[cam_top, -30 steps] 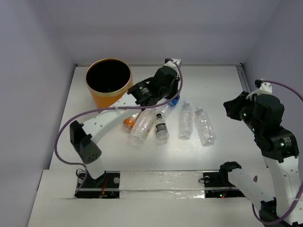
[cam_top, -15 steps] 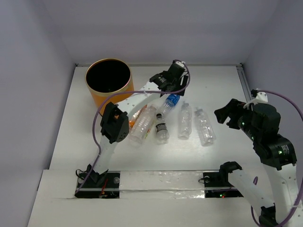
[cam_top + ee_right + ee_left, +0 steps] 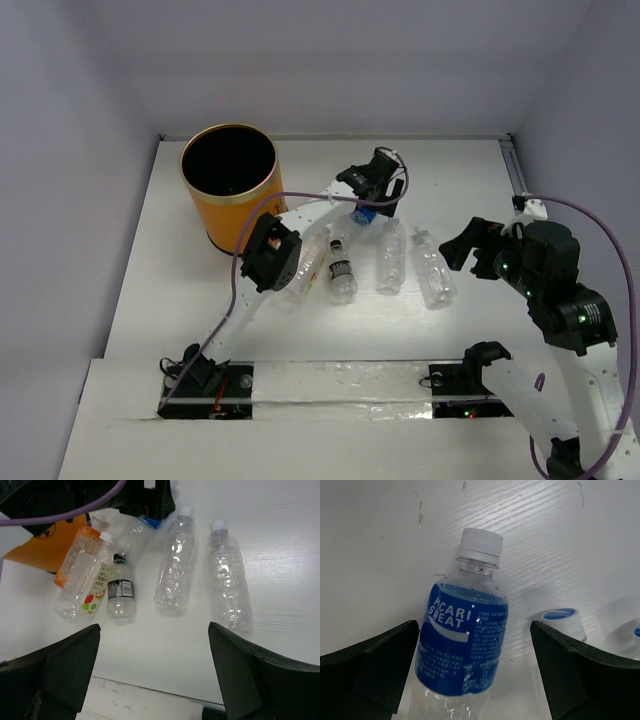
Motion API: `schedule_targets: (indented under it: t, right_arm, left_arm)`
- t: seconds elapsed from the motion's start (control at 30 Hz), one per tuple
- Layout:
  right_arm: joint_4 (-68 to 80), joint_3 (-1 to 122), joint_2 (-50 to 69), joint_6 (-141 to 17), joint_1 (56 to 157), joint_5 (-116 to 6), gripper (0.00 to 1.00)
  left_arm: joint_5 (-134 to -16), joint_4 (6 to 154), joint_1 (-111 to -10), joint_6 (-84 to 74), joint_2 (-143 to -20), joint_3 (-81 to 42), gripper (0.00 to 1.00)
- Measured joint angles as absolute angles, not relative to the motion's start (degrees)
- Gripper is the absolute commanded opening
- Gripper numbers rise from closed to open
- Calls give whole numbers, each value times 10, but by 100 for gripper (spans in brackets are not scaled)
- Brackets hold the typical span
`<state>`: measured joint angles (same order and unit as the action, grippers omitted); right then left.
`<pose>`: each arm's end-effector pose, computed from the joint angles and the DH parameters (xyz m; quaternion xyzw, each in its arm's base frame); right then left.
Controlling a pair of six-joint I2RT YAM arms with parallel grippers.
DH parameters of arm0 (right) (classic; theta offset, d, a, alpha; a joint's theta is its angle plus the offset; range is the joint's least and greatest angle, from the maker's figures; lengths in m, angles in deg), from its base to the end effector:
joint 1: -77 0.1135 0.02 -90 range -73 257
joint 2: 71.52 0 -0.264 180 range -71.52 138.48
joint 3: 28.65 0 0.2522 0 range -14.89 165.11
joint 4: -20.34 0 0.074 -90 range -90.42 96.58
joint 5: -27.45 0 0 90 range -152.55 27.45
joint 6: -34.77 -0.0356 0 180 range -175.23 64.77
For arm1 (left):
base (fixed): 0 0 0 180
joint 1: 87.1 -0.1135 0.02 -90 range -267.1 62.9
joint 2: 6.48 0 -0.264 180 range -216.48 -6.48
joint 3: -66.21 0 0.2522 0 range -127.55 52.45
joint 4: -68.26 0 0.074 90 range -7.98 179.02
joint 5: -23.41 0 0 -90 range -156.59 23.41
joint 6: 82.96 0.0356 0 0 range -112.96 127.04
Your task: Put the plastic bottles in the bin
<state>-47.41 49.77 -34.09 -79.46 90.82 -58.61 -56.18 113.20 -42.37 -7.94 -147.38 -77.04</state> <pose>0.0951 0.0259 0.3901 0.0593 0.8492 0.1985 0.4858 0.4003 -0.3875 0.2166 0.1988 0.8907 -0.1273 0.3886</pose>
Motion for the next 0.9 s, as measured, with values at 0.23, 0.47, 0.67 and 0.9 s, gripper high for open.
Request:
schedule_targets:
  t: [0.23,0.47,0.67,0.9]
  right_arm:
    - [-472,453,-345,-797,908,-564,95]
    - [-446,403,-325,-809,908,-553,88]
    - [-392,394,-256,-816,908,-550,89]
    - [-317,396,-126,-816,908,-551,91]
  left_arm:
    - [-570,1136,-441,-80,-1526,-798,75]
    - [-578,1127,-457,-77,-1532,-798,41]
    - [-602,1108,-467,-85,-1519,-792,37]
    - [-651,1088,-483,-100,-1391,-791,37]
